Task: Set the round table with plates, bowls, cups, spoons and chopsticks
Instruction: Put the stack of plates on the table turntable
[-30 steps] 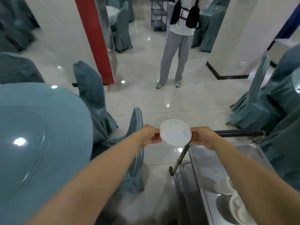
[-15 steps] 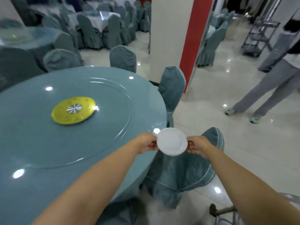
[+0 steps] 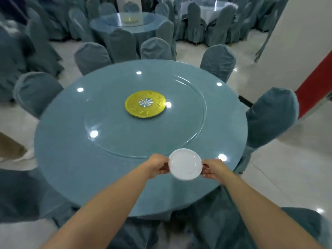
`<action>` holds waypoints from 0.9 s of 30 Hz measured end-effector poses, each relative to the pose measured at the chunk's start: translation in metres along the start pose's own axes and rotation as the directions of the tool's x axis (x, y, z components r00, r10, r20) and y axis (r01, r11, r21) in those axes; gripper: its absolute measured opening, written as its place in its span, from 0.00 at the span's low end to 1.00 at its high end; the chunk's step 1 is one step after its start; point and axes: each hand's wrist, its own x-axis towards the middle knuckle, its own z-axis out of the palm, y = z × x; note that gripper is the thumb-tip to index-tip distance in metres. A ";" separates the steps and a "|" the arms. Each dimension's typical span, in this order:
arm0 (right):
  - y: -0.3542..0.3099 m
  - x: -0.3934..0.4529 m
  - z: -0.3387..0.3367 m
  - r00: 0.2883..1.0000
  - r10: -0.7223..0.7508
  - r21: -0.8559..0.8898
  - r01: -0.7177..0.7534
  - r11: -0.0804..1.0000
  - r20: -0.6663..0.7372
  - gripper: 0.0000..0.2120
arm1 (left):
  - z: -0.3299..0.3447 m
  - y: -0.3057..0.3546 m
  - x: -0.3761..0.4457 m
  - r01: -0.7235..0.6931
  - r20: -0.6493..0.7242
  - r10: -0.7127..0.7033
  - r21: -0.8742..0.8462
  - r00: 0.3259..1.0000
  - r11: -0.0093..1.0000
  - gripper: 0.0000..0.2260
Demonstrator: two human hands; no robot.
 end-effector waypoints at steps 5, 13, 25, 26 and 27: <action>-0.030 0.025 -0.005 0.994 -0.018 -0.067 0.025 0.997 0.104 0.04 | 0.009 0.004 0.005 0.015 -0.144 -0.031 -0.111 0.989 0.994 0.03; -0.069 0.050 0.003 0.980 -0.010 -0.103 0.031 0.994 0.199 0.06 | 0.004 0.028 0.013 -0.008 -0.273 -0.046 -0.196 0.961 0.981 0.03; -0.105 0.121 0.054 0.989 0.006 -0.130 0.013 0.991 0.149 0.05 | -0.039 0.049 0.093 0.011 -0.312 -0.072 -0.193 0.947 0.981 0.04; -0.107 0.129 0.061 0.991 0.008 -0.135 0.010 0.991 0.132 0.05 | -0.046 0.049 0.102 0.012 -0.310 -0.068 -0.180 0.948 0.984 0.05; -0.108 0.138 0.068 0.994 0.014 -0.144 0.002 0.990 0.112 0.06 | -0.053 0.050 0.113 0.020 -0.308 -0.071 -0.168 0.949 0.986 0.06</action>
